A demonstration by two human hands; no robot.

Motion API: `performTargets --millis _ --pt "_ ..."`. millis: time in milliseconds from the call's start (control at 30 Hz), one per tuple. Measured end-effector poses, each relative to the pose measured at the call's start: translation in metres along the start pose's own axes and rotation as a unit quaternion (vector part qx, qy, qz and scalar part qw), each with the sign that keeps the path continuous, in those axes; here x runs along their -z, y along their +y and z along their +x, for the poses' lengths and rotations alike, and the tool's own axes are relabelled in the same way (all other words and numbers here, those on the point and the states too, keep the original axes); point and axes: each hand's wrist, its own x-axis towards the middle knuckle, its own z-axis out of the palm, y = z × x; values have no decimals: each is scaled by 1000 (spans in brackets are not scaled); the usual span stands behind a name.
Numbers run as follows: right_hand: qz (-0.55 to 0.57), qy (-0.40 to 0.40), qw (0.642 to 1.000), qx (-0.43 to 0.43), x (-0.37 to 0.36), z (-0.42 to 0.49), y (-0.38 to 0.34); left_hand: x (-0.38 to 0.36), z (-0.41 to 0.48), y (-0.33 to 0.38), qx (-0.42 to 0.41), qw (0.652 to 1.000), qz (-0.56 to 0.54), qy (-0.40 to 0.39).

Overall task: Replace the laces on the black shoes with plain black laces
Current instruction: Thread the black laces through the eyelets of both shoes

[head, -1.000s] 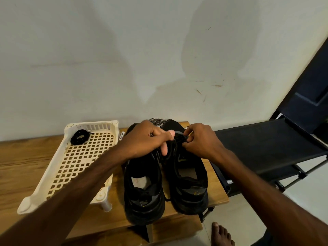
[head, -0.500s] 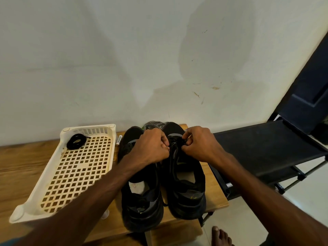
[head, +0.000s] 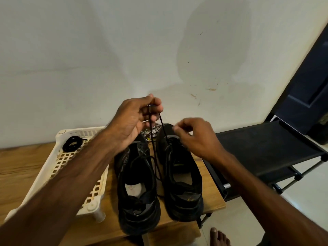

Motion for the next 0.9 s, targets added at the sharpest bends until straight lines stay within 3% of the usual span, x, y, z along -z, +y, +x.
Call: performTargets --millis 33,100,167,233,333,400,500,600,667,700,733,800,833,900 --pt "104 -5 995 -2 2 0 -7 -3 -1 0 -5 1000 -2 -4" --pt "329 -95 938 -60 4 -1 -21 -8 -1 -8 -21 1000 12 -2" --pt "389 -185 898 -88 3 -4 -28 -10 2 -16 -40 999 2 14" --pt "382 -231 891 -83 1 -8 -28 -8 9 -21 -49 997 -31 43" --pt "412 -212 883 -68 14 -8 -25 5 19 -22 -50 988 -104 99" --pt "435 -154 882 -95 29 -5 -20 19 25 -25 -34 980 -118 153" --pt "465 -57 874 -128 44 -1 -7 39 27 -30 51 972 -12 231" --pt "427 -47 891 -148 44 0 0 47 20 -35 76 930 288 216" --pt "320 -91 932 -144 38 1 1 41 10 -39 6 841 497 213" --pt "266 -126 946 -136 33 0 0 34 6 -39 -51 792 562 231" --pt "225 -161 954 -120 29 -1 -1 24 3 -40 -119 773 578 232" --pt "163 -205 963 -61 22 -2 -3 2 1 -44 -204 811 534 129" --pt "128 -204 970 -29 22 -3 -4 -8 2 -48 -209 835 507 50" --pt "61 -168 984 15 21 -1 -1 -21 4 -57 -193 844 497 -58"
